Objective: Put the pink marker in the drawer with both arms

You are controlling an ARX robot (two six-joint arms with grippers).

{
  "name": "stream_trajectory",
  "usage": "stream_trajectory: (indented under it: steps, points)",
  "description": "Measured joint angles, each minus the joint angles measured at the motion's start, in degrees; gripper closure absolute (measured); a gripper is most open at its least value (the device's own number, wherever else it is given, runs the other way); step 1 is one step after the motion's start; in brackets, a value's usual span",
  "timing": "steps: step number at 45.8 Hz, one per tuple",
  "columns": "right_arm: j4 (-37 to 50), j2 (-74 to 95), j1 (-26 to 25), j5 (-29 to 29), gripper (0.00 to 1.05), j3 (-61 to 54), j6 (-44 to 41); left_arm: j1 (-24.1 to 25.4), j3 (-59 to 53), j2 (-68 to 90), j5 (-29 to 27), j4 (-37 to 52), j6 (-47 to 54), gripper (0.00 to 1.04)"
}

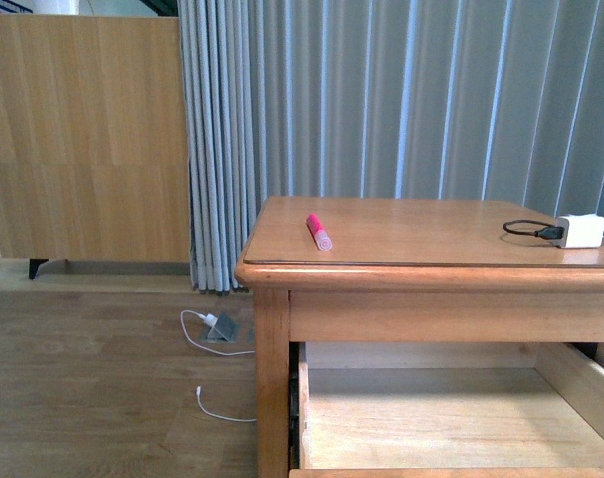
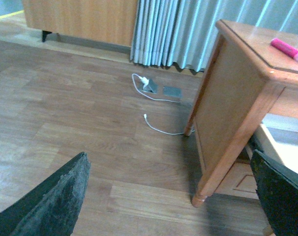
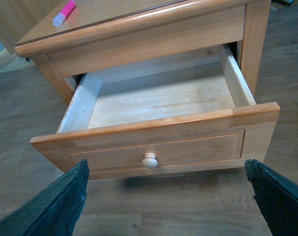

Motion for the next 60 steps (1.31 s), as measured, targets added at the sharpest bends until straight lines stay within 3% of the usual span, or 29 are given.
stream_trajectory:
  steps: [7,14,29,43,60]
  points:
    - [0.0,0.0,-0.02,0.0,0.08,0.0,0.0,-1.55,10.03,18.12,6.25,9.73,3.65,0.06]
    - [0.0,0.0,-0.02,0.0,0.08,0.0,0.0,-6.25,21.16,34.86,6.82,16.52,7.96,0.06]
    - [0.0,0.0,-0.02,0.0,0.08,0.0,0.0,-10.19,42.45,60.3,6.97,18.14,9.16,0.06]
    - [0.0,0.0,-0.02,0.0,0.08,0.0,0.0,-13.27,70.49,83.17,5.57,10.14,10.01,0.06]
    - [0.0,0.0,-0.02,0.0,0.08,0.0,0.0,-15.21,94.47,99.41,5.07,-3.69,8.57,0.06]
